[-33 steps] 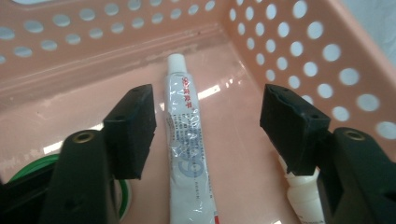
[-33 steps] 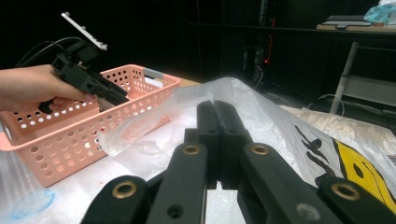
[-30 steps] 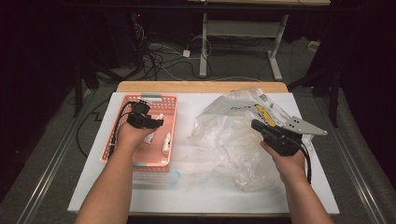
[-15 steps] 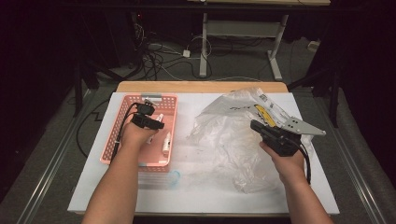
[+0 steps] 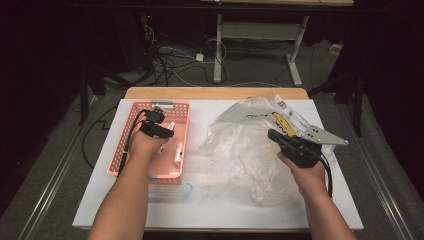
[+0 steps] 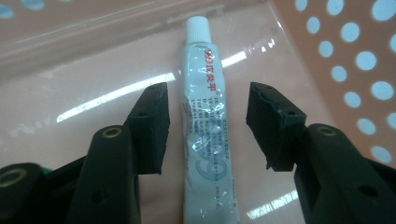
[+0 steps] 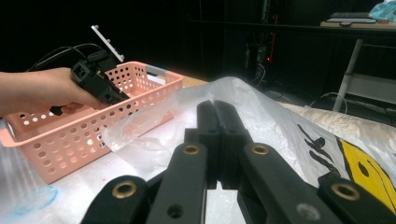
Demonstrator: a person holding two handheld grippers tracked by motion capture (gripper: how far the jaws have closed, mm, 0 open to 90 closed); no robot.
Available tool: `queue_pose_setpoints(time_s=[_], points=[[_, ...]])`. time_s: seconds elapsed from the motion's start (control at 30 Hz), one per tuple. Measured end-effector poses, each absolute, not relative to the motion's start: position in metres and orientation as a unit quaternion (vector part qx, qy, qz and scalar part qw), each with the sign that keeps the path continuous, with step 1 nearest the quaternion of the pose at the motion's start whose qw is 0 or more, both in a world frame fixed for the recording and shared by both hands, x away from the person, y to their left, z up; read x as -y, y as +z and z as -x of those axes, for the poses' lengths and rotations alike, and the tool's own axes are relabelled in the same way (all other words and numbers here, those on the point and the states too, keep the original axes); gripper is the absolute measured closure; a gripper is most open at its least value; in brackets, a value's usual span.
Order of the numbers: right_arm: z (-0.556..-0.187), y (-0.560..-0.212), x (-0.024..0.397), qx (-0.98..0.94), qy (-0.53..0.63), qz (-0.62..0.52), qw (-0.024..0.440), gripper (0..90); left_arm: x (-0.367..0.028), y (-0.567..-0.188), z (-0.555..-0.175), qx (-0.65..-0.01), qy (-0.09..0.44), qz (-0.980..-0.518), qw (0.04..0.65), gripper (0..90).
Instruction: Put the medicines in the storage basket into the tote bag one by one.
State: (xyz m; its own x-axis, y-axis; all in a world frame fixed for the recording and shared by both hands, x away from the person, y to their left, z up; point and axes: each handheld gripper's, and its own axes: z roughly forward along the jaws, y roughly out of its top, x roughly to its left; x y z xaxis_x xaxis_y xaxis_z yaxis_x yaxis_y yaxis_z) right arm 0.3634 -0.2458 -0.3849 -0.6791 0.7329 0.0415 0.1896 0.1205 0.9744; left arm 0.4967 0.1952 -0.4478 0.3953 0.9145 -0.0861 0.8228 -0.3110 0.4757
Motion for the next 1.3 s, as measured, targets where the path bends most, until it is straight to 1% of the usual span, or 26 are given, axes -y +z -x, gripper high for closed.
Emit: queue_pose_setpoints(time_s=[0.1, 0.33, 0.4, 0.67, 0.77, 0.8, 0.87, 0.97, 1.17, 1.3], points=[[-0.364, -0.385, 0.246, -0.711, 0.578, -0.325, 0.235, 90.0, -0.194, -0.450, -0.497, -0.542, 0.101, -0.804, 0.223, 46.1], [-0.364, -0.386, 0.246, -0.712, 0.577, -0.324, 0.234, 90.0, -0.194, -0.451, -0.498, -0.551, 0.113, -0.798, 0.218, 46.1], [-0.364, -0.386, 0.245, -0.712, 0.577, -0.325, 0.233, 90.0, -0.194, -0.452, -0.498, -0.552, 0.111, -0.799, 0.213, 44.4], [-0.363, -0.386, 0.245, -0.714, 0.576, -0.324, 0.233, 90.0, -0.192, -0.453, -0.498, -0.542, 0.107, -0.807, 0.212, 45.0], [-0.363, -0.386, 0.245, -0.713, 0.576, -0.323, 0.234, 90.0, -0.190, -0.453, -0.497, -0.530, 0.104, -0.814, 0.213, 50.0], [-0.363, -0.386, 0.245, -0.713, 0.576, -0.323, 0.234, 90.0, -0.189, -0.453, -0.496, -0.529, 0.103, -0.814, 0.215, 50.2], [-0.363, -0.386, 0.245, -0.713, 0.577, -0.323, 0.234, 90.0, -0.187, -0.453, -0.496, -0.523, 0.103, -0.819, 0.212, 53.9], [-0.362, -0.386, 0.245, -0.713, 0.577, -0.322, 0.235, 90.0, -0.185, -0.454, -0.495, -0.517, 0.100, -0.824, 0.210, 57.2], [-0.362, -0.386, 0.246, -0.713, 0.576, -0.322, 0.236, 90.0, -0.190, -0.454, -0.496, -0.526, 0.087, -0.817, 0.219, 58.7], [-0.363, -0.386, 0.247, -0.713, 0.576, -0.324, 0.235, 90.0, -0.195, -0.449, -0.497, -0.535, 0.080, -0.806, 0.242, 58.8]])
